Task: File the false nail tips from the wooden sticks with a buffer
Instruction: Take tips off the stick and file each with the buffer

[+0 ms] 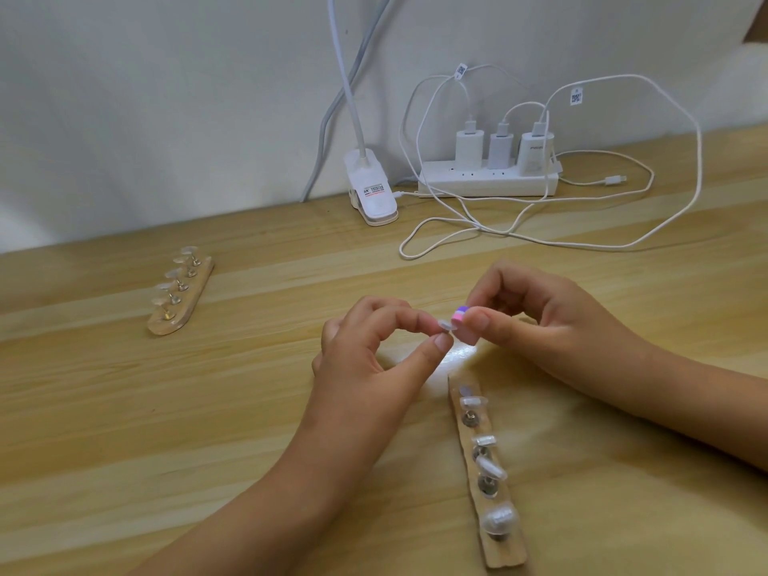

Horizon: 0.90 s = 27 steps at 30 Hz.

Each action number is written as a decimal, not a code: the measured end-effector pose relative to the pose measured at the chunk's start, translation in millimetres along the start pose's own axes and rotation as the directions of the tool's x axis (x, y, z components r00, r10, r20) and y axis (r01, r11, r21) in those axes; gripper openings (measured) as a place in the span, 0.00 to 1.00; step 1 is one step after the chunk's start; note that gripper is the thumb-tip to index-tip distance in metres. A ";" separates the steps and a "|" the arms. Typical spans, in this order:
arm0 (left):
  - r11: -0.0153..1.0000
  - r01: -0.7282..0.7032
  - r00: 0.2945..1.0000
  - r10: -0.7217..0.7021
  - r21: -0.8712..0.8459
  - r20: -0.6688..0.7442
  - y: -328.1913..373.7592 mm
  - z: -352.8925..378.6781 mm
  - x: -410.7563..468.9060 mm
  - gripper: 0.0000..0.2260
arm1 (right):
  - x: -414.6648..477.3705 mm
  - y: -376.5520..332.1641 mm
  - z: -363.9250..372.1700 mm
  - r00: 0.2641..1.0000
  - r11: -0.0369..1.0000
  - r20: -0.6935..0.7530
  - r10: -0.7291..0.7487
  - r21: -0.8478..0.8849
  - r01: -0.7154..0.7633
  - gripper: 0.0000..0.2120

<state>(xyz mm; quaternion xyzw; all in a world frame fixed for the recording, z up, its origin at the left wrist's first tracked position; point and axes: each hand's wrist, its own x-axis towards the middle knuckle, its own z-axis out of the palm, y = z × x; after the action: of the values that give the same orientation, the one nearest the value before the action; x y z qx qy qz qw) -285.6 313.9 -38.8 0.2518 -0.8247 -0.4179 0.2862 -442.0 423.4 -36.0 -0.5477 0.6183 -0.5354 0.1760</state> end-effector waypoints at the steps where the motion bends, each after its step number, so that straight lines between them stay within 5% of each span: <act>1: 1.000 -0.002 1.000 0.002 0.001 0.000 -0.1 -0.1 -0.1 0.07 | 0.0 0.3 -0.1 1.000 1.000 -0.004 -0.007 -0.003 0.007 0.15; 27: 0.999 -0.039 0.999 0.039 -0.023 0.006 1.7 -0.5 -1.9 0.06 | 1.5 0.6 -0.5 1.000 0.999 -0.001 0.017 0.041 -0.017 0.13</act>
<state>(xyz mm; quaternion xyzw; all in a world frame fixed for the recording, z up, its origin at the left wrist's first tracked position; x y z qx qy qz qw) -284.1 315.8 -37.6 0.2310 -0.8255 -0.4225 0.2943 -443.2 422.3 -35.7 -0.5383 0.6119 -0.5469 0.1913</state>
